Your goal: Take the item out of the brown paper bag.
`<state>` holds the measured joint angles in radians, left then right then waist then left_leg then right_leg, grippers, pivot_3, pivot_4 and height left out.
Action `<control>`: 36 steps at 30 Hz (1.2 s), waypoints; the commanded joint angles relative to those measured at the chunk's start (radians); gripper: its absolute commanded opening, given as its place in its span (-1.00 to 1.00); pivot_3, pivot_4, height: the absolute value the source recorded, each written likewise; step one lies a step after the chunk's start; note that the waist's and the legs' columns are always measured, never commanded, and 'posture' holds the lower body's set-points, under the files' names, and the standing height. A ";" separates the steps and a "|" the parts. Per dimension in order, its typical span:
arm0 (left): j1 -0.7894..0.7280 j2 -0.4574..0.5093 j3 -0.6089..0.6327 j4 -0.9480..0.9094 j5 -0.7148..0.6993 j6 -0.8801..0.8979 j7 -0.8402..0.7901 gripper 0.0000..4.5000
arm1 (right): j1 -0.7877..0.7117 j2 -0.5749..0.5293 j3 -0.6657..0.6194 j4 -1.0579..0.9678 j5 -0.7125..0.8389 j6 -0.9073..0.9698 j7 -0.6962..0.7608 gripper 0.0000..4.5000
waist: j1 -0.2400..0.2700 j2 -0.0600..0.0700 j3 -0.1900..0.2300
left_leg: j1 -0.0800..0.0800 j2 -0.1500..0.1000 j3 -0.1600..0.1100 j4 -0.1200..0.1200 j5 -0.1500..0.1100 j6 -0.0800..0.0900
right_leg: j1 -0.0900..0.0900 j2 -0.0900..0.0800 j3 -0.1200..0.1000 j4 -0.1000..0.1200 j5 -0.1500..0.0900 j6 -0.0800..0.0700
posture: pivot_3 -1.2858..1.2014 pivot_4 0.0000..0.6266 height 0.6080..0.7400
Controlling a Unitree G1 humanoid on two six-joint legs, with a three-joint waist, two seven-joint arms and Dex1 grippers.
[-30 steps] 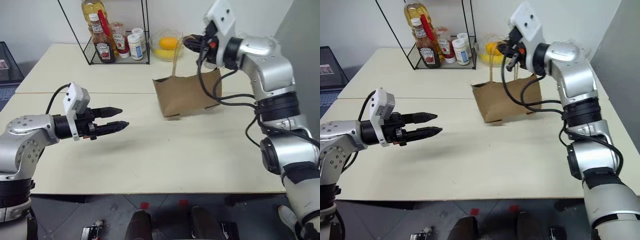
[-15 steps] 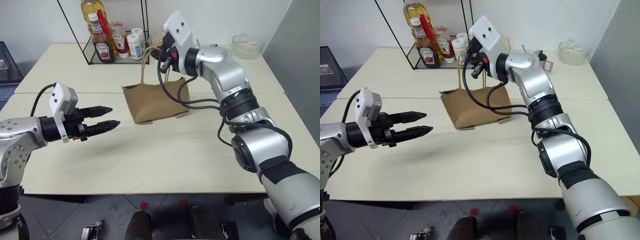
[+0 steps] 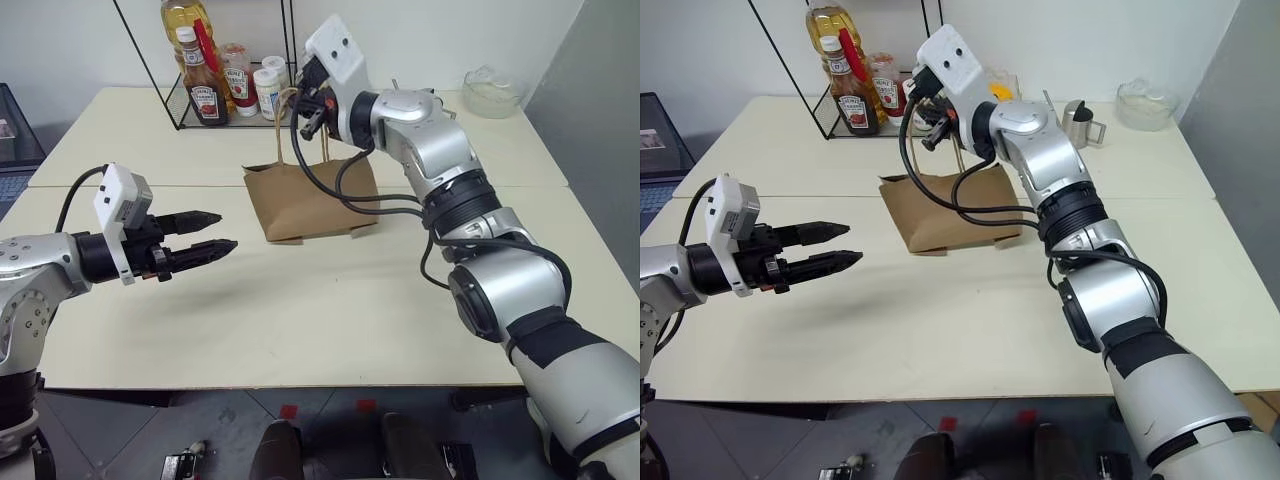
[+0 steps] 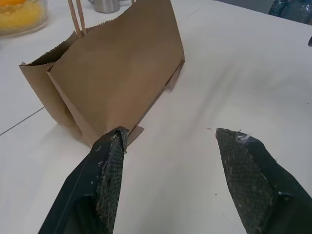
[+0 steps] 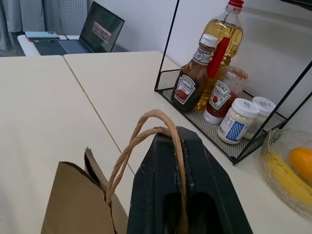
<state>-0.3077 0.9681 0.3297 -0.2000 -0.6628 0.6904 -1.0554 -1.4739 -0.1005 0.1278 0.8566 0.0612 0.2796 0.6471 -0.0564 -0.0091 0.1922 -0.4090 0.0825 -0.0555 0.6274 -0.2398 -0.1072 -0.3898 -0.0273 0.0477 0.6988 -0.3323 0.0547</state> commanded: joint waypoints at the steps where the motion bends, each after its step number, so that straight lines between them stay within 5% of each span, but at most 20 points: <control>1: -0.017 0.007 0.008 -0.020 -0.005 -0.016 0.003 0.37 | -0.054 0.004 -0.031 -0.034 0.010 -0.021 -0.008 -0.98 | 0.000 0.000 0.000 | 0.000 0.000 0.000 0.000 0.000 0.000 | 0.000 0.000 0.000 0.000 0.000 0.000 | 0.03 -0.52 1.00; 26: -0.063 -0.004 -0.041 -0.025 0.004 -0.019 0.022 0.37 | -0.013 0.020 -0.009 -0.021 -0.011 0.049 -0.008 -0.98 | -0.001 0.000 0.000 | 0.000 0.000 0.000 0.000 0.000 0.000 | 0.000 0.000 0.000 0.000 0.000 0.000 | 0.03 -0.52 1.00; 29: -0.073 -0.003 -0.047 -0.024 0.004 -0.017 0.024 0.37 | -0.006 0.013 -0.005 -0.026 -0.016 0.056 0.000 -0.71 | -0.001 0.000 0.000 | 0.000 0.000 0.000 0.000 0.000 0.000 | 0.000 0.000 0.000 0.001 0.000 0.000 | 0.03 -0.52 1.00; 36: -0.098 -0.008 -0.063 -0.021 0.006 -0.012 0.034 0.37 | 0.046 -0.023 0.020 -0.129 -0.024 0.105 0.053 0.36 | 0.000 0.000 0.000 | 0.000 0.000 0.000 0.000 0.000 0.000 | 0.000 0.000 0.000 0.001 0.000 0.000 | 0.03 -0.52 1.00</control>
<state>-0.3865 0.9572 0.2610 -0.1997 -0.6567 0.6860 -1.0304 -1.4240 -0.1047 0.1446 0.7992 0.0386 0.3732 0.6797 -0.0565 -0.0094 0.1921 -0.4090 0.0824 -0.0558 0.6277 -0.2397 -0.1073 -0.3896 -0.0272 0.0476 0.6994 -0.3323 0.0547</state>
